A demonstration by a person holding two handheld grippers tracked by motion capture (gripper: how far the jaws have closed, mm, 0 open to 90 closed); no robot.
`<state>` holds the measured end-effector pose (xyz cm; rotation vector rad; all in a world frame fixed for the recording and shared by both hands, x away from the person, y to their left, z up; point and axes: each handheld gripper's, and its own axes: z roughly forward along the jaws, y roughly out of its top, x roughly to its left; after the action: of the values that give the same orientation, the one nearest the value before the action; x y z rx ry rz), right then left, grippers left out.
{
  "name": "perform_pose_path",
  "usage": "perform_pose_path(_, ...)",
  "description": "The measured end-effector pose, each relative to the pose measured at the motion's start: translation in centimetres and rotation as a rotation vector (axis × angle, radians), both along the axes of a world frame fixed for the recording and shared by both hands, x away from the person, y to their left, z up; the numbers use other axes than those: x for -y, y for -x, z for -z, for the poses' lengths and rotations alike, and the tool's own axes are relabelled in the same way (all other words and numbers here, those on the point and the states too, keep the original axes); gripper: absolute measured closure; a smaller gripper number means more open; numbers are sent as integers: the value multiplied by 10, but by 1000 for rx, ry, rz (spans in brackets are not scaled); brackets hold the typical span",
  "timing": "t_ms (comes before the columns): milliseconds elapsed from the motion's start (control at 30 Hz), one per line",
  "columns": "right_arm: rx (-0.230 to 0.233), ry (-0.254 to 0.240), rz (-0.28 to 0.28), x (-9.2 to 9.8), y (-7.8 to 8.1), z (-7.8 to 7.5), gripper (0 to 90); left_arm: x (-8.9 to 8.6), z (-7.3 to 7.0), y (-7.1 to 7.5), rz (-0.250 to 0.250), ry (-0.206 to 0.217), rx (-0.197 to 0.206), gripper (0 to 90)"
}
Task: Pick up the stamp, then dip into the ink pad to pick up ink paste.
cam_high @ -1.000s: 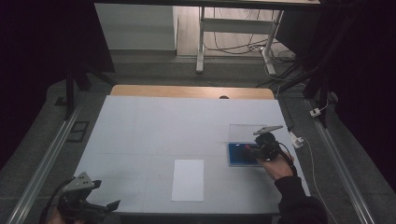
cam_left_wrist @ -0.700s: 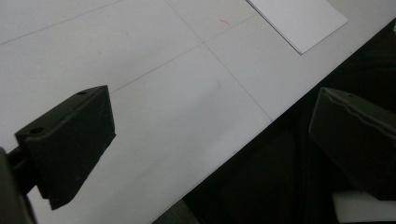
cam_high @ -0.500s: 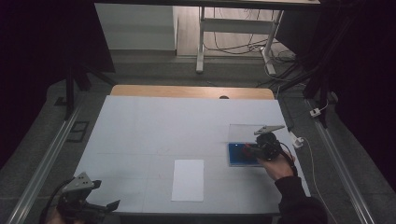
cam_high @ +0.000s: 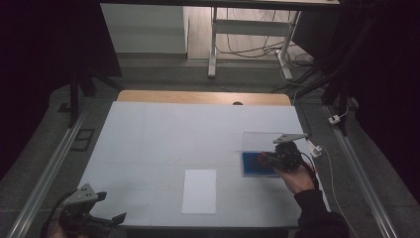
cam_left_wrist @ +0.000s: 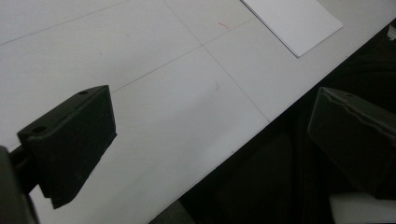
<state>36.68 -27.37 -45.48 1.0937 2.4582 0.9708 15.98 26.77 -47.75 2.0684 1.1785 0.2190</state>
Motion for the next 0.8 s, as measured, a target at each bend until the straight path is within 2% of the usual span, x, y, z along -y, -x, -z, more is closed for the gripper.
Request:
perform_pose_path(233, 17, -38, 20, 5, 6, -7, 796, -1, 0, 0, -2, 7, 0, 13)
perform_pose_path(567, 29, -36, 25, 8, 7, -10, 796, 0, 0, -2, 0, 3, -6, 16)
perform_pose_path(800, 35, -17, 14, 4, 7, -7, 796, 0, 0, -2, 3, 5, -1, 17)
